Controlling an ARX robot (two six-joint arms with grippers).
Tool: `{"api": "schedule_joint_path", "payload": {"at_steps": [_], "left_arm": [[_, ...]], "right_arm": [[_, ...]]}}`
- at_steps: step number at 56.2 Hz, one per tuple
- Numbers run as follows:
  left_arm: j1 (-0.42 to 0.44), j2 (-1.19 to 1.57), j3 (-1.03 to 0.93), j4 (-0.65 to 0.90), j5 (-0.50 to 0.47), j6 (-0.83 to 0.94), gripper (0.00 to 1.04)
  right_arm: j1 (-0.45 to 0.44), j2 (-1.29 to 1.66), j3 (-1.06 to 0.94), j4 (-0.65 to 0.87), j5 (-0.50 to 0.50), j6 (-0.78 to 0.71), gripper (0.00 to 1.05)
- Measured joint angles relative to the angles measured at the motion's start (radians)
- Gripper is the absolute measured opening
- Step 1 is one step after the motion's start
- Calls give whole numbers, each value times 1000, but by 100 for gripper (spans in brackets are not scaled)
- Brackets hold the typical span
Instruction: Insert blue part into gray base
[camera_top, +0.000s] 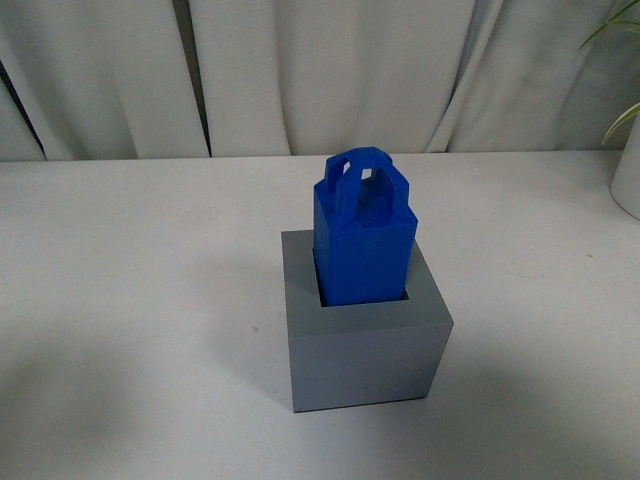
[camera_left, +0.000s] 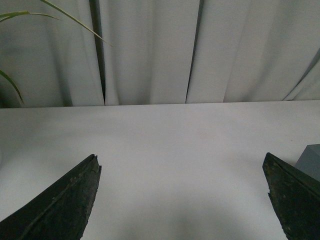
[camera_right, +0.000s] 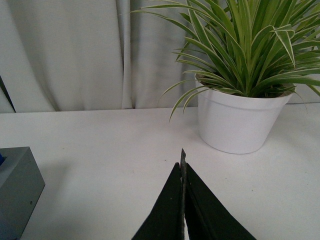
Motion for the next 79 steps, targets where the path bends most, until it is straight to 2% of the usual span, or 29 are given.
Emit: {"api": "schedule_joint_path", "payload": {"at_steps": [14,20,27,32,79], "left_arm": [[0,0,0,0,0,0,99],[0,0,0,0,0,0,99],[0,0,0,0,0,0,99],[0,0,0,0,0,0,99],[0,0,0,0,0,0,99]], "right_arm": [[0,-1,0,0,0,0,51],[0,-1,0,0,0,0,79],[0,-1,0,0,0,1,99],[0,-1,0,0,0,0,97],[0,-1,0,0,0,1,97]]}}
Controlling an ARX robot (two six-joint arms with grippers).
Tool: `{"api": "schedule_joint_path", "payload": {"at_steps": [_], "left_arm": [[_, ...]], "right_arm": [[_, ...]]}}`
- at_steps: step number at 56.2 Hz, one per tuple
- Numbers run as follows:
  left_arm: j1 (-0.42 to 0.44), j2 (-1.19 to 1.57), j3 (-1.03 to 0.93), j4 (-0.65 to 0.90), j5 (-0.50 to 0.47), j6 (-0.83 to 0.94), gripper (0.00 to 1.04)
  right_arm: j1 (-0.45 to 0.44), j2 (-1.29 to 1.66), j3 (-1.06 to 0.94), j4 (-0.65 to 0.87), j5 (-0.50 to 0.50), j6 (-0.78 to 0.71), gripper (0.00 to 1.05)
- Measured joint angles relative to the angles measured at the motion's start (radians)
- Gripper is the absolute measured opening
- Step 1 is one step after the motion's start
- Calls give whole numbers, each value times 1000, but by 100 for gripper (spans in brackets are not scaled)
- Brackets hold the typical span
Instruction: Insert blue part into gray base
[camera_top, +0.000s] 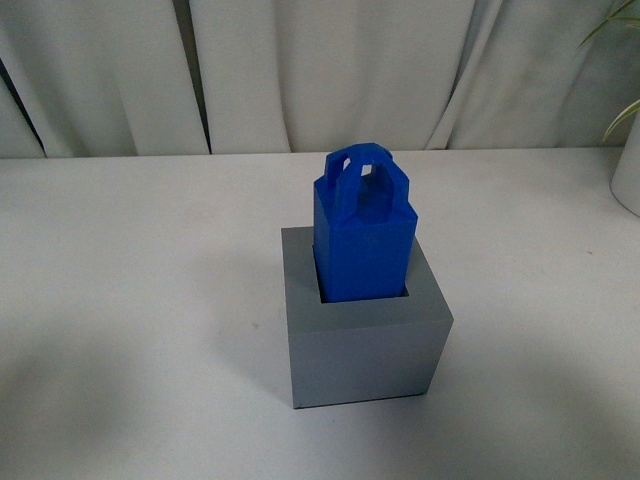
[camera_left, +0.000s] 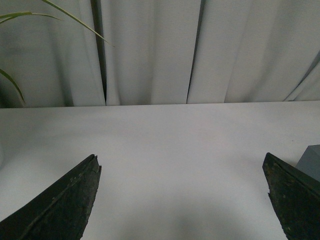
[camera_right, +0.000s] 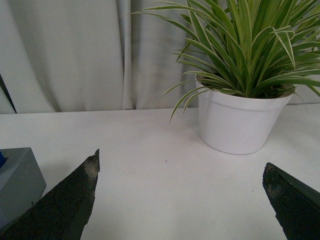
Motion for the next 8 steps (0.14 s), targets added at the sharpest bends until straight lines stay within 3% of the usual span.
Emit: {"api": "schedule_joint_path", "payload": {"at_steps": [8], "left_arm": [[0,0,0,0,0,0,99]], "right_arm": [[0,0,0,0,0,0,97]]}}
